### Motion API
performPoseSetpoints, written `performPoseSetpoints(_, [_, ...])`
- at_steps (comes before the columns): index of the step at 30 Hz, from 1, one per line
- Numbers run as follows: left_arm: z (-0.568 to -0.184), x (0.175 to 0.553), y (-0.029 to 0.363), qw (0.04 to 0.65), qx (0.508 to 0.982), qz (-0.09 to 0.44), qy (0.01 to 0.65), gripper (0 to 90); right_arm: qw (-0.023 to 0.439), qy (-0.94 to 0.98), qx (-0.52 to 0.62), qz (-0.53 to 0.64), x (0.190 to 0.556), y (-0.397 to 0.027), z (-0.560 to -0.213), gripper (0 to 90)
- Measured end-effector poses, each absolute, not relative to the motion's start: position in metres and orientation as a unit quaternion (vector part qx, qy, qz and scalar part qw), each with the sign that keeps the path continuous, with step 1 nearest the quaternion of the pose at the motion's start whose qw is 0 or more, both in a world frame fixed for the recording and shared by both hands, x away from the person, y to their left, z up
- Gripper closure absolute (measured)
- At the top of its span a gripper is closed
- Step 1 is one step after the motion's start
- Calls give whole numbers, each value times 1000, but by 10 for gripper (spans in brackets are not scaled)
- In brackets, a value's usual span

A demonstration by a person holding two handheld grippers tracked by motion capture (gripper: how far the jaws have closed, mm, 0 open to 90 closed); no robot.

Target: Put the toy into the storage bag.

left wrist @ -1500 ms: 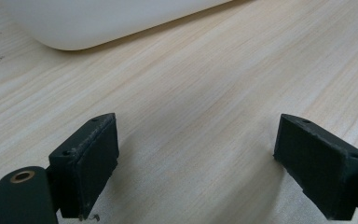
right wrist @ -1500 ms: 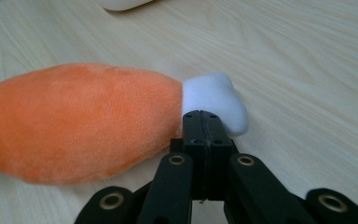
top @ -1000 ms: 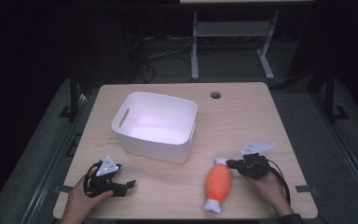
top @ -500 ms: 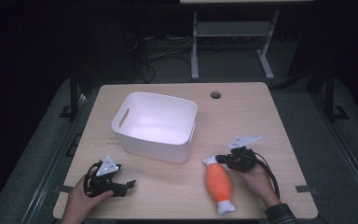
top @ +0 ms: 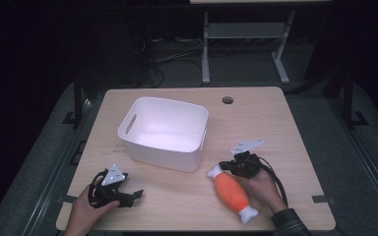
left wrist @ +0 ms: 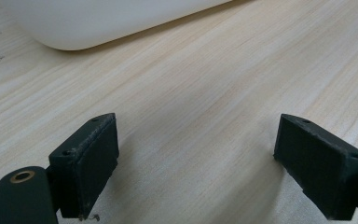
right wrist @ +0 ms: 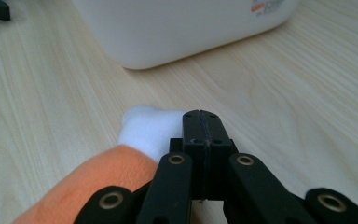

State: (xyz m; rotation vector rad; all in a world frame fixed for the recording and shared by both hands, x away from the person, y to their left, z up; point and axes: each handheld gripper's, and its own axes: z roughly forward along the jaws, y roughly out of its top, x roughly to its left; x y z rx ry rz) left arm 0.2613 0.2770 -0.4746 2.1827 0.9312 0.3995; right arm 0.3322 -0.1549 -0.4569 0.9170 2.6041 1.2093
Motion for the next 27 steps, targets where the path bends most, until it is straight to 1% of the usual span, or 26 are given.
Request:
performPoseSetpoints(9, [-475, 261, 277, 359, 846, 155, 361, 129, 52, 873, 277, 397, 339, -139, -456, 895])
performPoseSetpoints(19, [-475, 261, 277, 359, 847, 155, 361, 128, 36, 881, 253, 397, 338, -122, -458, 895])
performPoseSetpoints(27, [-475, 261, 277, 359, 846, 155, 361, 129, 42, 876, 266, 401, 336, -132, -454, 892])
